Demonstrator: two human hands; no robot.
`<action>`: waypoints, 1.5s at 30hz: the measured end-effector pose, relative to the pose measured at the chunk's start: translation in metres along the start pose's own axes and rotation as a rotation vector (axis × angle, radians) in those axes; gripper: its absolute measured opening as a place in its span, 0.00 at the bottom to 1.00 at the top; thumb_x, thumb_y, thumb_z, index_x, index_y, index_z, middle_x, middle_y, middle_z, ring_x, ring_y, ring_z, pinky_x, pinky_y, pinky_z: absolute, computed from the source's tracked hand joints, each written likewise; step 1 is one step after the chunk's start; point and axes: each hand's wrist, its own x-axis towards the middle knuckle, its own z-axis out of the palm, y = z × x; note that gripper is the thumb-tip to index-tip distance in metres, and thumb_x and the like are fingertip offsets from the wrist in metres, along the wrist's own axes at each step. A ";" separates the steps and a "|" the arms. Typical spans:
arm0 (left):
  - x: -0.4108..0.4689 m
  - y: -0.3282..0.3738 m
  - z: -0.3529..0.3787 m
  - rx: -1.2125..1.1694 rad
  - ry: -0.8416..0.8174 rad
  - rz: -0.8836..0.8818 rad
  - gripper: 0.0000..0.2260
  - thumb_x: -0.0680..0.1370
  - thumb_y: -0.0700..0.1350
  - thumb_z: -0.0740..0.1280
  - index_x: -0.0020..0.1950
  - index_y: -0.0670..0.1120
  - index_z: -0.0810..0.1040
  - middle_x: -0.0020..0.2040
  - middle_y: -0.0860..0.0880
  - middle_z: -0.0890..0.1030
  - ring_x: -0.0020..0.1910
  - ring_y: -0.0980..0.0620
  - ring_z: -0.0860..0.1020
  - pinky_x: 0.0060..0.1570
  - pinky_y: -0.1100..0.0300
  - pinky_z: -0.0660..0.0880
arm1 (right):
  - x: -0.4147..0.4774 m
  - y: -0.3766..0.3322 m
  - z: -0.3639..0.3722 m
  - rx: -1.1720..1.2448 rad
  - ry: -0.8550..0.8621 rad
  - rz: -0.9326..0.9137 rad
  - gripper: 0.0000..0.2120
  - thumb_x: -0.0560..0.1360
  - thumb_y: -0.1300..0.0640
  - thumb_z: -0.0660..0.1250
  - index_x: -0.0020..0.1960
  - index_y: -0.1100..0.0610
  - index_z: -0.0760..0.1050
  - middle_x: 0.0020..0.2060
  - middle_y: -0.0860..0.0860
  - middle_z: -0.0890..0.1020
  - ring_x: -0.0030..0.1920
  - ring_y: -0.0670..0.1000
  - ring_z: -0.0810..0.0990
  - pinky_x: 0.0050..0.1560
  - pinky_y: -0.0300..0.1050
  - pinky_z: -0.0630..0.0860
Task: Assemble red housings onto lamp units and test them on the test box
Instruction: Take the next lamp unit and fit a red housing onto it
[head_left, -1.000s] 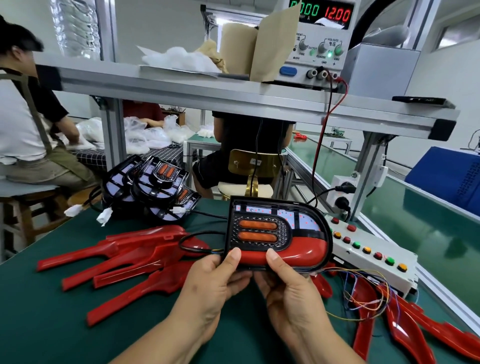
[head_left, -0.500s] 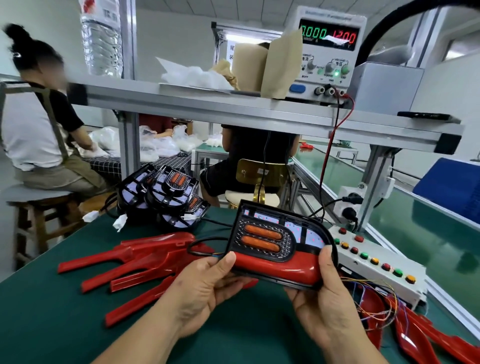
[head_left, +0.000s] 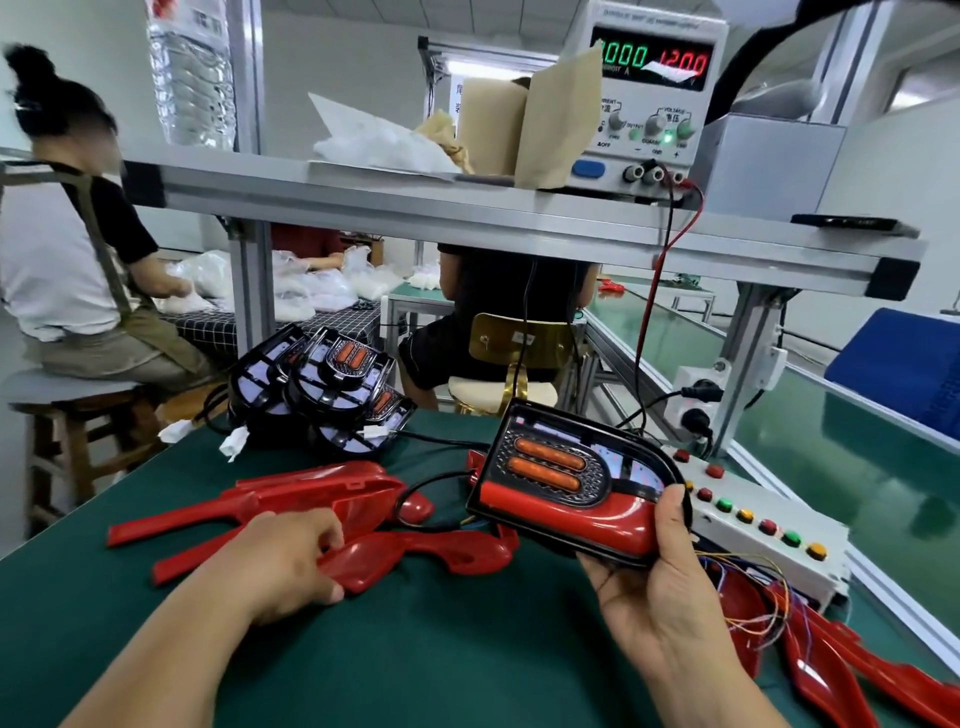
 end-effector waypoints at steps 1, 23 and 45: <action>0.000 -0.003 -0.003 -0.001 0.000 0.009 0.16 0.72 0.53 0.75 0.52 0.60 0.70 0.54 0.54 0.76 0.52 0.55 0.75 0.49 0.63 0.71 | 0.000 0.000 0.000 -0.001 -0.002 0.000 0.34 0.64 0.42 0.72 0.64 0.58 0.71 0.43 0.58 0.86 0.40 0.55 0.86 0.32 0.50 0.82; -0.018 0.081 0.005 0.031 0.554 0.679 0.23 0.77 0.64 0.51 0.72 0.67 0.60 0.48 0.60 0.74 0.50 0.57 0.74 0.54 0.55 0.68 | -0.014 0.040 0.004 -0.305 -0.453 0.148 0.27 0.73 0.38 0.67 0.66 0.52 0.75 0.60 0.61 0.80 0.60 0.63 0.80 0.57 0.62 0.78; 0.034 0.006 0.027 -0.676 0.394 0.078 0.36 0.71 0.77 0.52 0.66 0.55 0.77 0.61 0.45 0.81 0.62 0.41 0.78 0.64 0.39 0.71 | -0.021 0.033 0.011 -0.236 -0.341 0.154 0.30 0.71 0.39 0.65 0.66 0.56 0.74 0.58 0.62 0.82 0.60 0.65 0.79 0.56 0.61 0.79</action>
